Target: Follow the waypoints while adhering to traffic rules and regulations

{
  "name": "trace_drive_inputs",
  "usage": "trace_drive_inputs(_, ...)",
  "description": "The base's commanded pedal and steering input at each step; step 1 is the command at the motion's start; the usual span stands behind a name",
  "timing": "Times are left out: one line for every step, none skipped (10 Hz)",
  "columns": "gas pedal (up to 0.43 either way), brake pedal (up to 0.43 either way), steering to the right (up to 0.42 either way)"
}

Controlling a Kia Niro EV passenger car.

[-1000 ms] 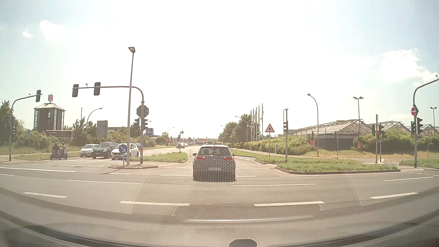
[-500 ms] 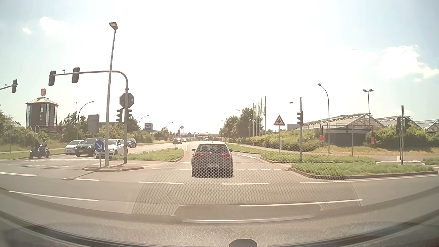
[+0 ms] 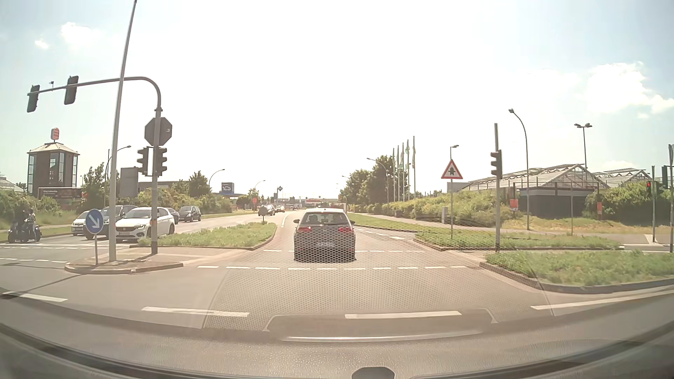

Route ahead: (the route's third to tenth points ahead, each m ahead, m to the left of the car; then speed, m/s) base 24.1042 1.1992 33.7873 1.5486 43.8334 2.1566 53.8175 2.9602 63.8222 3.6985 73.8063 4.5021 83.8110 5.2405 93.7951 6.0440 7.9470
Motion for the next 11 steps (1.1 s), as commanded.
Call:
trace_drive_inputs(0.138, 0.000, -0.007)
trace_drive_inputs(0.138, 0.000, -0.010)
trace_drive_inputs(0.138, 0.000, -0.012)
trace_drive_inputs(0.150, 0.000, -0.013)
trace_drive_inputs(0.150, 0.000, -0.015)
trace_drive_inputs(0.157, 0.000, -0.020)
trace_drive_inputs(0.169, 0.000, -0.024)
trace_drive_inputs(0.177, 0.000, -0.026)
trace_drive_inputs(0.177, 0.000, -0.026)
trace_drive_inputs(0.177, 0.000, -0.026)
trace_drive_inputs(0.177, 0.000, -0.026)
